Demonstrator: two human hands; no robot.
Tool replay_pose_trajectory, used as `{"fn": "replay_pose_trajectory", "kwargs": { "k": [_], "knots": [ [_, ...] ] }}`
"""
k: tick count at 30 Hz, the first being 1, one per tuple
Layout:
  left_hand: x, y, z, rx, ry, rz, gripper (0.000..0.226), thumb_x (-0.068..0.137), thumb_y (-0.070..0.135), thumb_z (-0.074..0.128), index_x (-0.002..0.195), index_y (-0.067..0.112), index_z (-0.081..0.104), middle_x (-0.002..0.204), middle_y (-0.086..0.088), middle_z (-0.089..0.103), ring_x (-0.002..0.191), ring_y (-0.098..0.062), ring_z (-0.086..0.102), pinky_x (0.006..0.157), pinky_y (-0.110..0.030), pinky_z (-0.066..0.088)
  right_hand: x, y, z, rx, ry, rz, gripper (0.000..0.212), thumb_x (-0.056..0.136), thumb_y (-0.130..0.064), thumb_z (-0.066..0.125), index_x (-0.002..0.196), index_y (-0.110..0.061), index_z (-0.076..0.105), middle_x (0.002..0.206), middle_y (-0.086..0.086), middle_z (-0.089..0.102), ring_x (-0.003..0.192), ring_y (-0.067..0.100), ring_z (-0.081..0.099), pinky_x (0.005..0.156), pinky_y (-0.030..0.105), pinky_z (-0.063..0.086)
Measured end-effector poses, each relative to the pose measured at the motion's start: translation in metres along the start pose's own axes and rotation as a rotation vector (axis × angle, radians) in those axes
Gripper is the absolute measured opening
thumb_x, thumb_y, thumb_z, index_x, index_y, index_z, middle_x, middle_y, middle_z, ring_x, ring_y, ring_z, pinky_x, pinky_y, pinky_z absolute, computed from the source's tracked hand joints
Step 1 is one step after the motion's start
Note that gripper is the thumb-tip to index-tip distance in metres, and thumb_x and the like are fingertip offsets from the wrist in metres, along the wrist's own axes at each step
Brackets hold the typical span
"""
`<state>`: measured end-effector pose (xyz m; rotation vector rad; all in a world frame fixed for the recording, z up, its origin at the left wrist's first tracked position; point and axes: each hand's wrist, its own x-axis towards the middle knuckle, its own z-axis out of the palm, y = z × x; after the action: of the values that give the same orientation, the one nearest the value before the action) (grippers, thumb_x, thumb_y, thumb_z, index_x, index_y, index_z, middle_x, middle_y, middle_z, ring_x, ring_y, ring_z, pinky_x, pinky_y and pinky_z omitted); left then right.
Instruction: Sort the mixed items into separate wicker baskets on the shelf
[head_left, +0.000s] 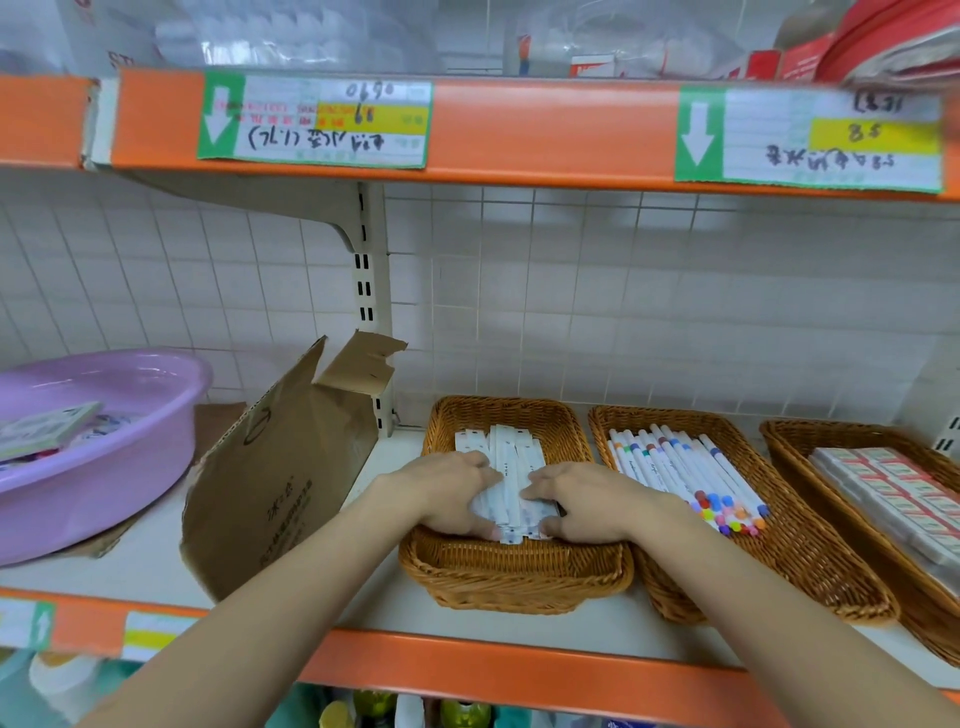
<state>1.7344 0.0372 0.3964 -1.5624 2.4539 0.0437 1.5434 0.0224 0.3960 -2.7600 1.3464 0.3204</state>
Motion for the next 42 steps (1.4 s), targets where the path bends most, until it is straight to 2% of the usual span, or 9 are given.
{"fn": "replay_pose_trajectory", "kwargs": {
  "k": [4,9,13,15,20,26,33,37,42],
  "knots": [
    [0.003,0.003,0.003,-0.028,-0.043,0.007,0.073,0.092,0.053,0.052,0.152,0.024,0.022,0.158,-0.001,0.021,0.143,-0.023,0.025,0.115,-0.041,0.027,-0.004,0.004,0.003,-0.122,0.021,0.047,0.032,0.095,-0.037,0.048,0.101,-0.011,0.064,0.105,0.007,0.062,0.102,0.027,0.057,0.088,0.042,0.049],
    [0.006,0.004,0.004,-0.047,-0.025,0.015,0.079,0.090,0.052,0.056,0.152,0.019,0.020,0.158,-0.001,0.020,0.144,-0.021,0.022,0.117,-0.038,0.025,-0.005,0.003,0.004,-0.132,0.007,0.019,0.048,0.096,-0.039,0.049,0.135,-0.013,0.052,0.141,0.005,0.048,0.126,0.028,0.046,0.104,0.041,0.041],
    [0.009,0.010,0.007,-0.037,-0.034,0.001,0.081,0.091,0.057,0.049,0.153,0.019,0.014,0.160,-0.002,0.015,0.145,-0.022,0.019,0.117,-0.040,0.024,-0.004,0.002,0.005,-0.199,-0.035,0.064,0.038,0.097,-0.040,0.045,0.112,-0.009,0.062,0.113,0.009,0.061,0.108,0.029,0.055,0.091,0.040,0.047],
    [0.009,0.012,0.007,-0.018,-0.021,0.003,0.078,0.092,0.057,0.048,0.153,0.019,0.019,0.158,-0.003,0.021,0.143,-0.024,0.023,0.115,-0.040,0.027,-0.003,0.000,0.003,-0.178,0.011,0.063,0.039,0.097,-0.039,0.046,0.117,-0.008,0.061,0.120,0.009,0.058,0.110,0.028,0.054,0.093,0.040,0.047],
    [0.006,0.012,0.006,0.012,0.029,-0.016,0.076,0.090,0.060,0.049,0.149,0.016,0.030,0.150,-0.004,0.033,0.136,-0.025,0.035,0.108,-0.039,0.035,0.000,-0.004,0.004,-0.062,0.016,-0.065,0.052,0.101,-0.034,0.040,0.151,-0.026,0.028,0.161,-0.004,0.017,0.146,0.018,0.019,0.117,0.037,0.023],
    [0.003,0.013,0.006,-0.009,0.051,-0.001,0.076,0.091,0.058,0.049,0.149,0.014,0.029,0.154,-0.003,0.029,0.138,-0.024,0.031,0.111,-0.041,0.032,0.003,-0.004,0.011,-0.118,0.035,-0.033,0.052,0.100,-0.041,0.043,0.148,-0.025,0.035,0.143,0.007,0.047,0.131,0.026,0.040,0.105,0.043,0.038],
    [0.004,0.011,0.006,-0.036,0.031,0.013,0.074,0.094,0.052,0.047,0.153,0.014,0.020,0.160,-0.003,0.015,0.145,-0.022,0.020,0.118,-0.036,0.022,0.001,-0.007,0.009,-0.043,0.027,-0.049,0.051,0.100,-0.035,0.044,0.148,-0.022,0.036,0.161,-0.002,0.015,0.144,0.022,0.023,0.117,0.037,0.024],
    [0.007,0.010,0.007,-0.044,0.028,0.001,0.072,0.095,0.049,0.049,0.152,0.015,0.022,0.160,-0.002,0.016,0.146,-0.020,0.019,0.118,-0.034,0.019,0.000,-0.008,0.006,-0.035,0.033,-0.042,0.046,0.099,-0.024,0.042,0.145,-0.017,0.041,0.153,0.003,0.036,0.137,0.025,0.037,0.111,0.040,0.032],
    [0.004,0.011,0.007,-0.058,0.046,0.015,0.073,0.093,0.054,0.050,0.151,0.015,0.027,0.158,0.000,0.024,0.143,-0.020,0.025,0.116,-0.036,0.024,0.003,-0.010,0.010,-0.107,0.042,-0.009,0.047,0.101,-0.035,0.041,0.140,-0.010,0.047,0.143,0.010,0.043,0.129,0.027,0.041,0.105,0.041,0.037]
  ]
}}
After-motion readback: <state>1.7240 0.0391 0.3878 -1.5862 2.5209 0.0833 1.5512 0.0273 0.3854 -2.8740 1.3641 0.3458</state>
